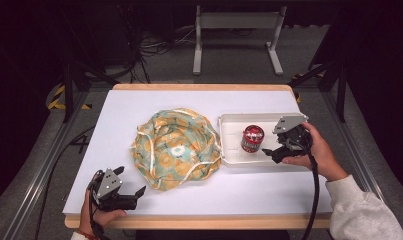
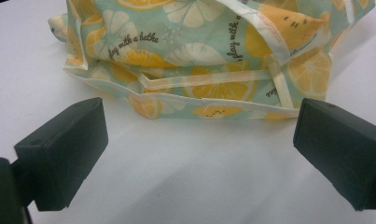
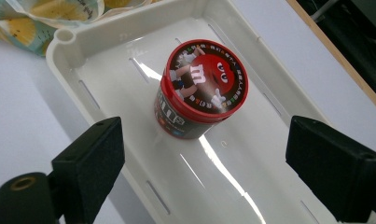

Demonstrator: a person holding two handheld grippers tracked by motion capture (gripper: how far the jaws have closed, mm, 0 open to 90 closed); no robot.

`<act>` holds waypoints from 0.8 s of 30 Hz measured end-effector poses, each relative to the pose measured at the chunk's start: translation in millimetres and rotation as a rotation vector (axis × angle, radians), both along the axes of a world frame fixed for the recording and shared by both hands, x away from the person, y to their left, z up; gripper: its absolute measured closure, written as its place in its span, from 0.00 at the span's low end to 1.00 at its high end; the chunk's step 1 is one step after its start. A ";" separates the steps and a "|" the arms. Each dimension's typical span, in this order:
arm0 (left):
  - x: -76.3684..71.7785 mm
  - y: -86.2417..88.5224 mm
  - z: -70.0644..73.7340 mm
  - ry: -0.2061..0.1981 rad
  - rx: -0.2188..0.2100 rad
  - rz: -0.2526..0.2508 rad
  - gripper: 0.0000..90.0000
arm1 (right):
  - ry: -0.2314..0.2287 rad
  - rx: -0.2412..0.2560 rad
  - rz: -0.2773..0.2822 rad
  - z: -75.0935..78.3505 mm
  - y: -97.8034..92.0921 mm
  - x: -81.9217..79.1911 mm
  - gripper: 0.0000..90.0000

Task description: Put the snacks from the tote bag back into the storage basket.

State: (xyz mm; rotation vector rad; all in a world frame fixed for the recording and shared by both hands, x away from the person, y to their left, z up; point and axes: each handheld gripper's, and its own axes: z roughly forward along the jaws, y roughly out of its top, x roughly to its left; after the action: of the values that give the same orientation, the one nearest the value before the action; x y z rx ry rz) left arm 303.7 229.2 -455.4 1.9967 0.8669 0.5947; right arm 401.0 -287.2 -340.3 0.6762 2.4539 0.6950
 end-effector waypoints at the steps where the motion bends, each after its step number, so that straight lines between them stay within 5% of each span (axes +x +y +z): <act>1: 0.0 -0.1 -0.1 0.000 0.000 0.000 0.04 | -0.003 0.001 -0.005 -0.9 -1.0 -1.6 0.13; 24: 0.0 -1.2 0.2 0.001 0.006 0.001 0.04 | -0.074 0.099 -0.041 -35.4 -31.8 -44.6 0.11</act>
State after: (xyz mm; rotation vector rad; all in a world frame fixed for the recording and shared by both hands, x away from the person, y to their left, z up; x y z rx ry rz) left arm 303.7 228.0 -455.2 2.0024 0.8675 0.5971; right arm 356.4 -319.1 -375.7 0.7235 2.3439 0.8145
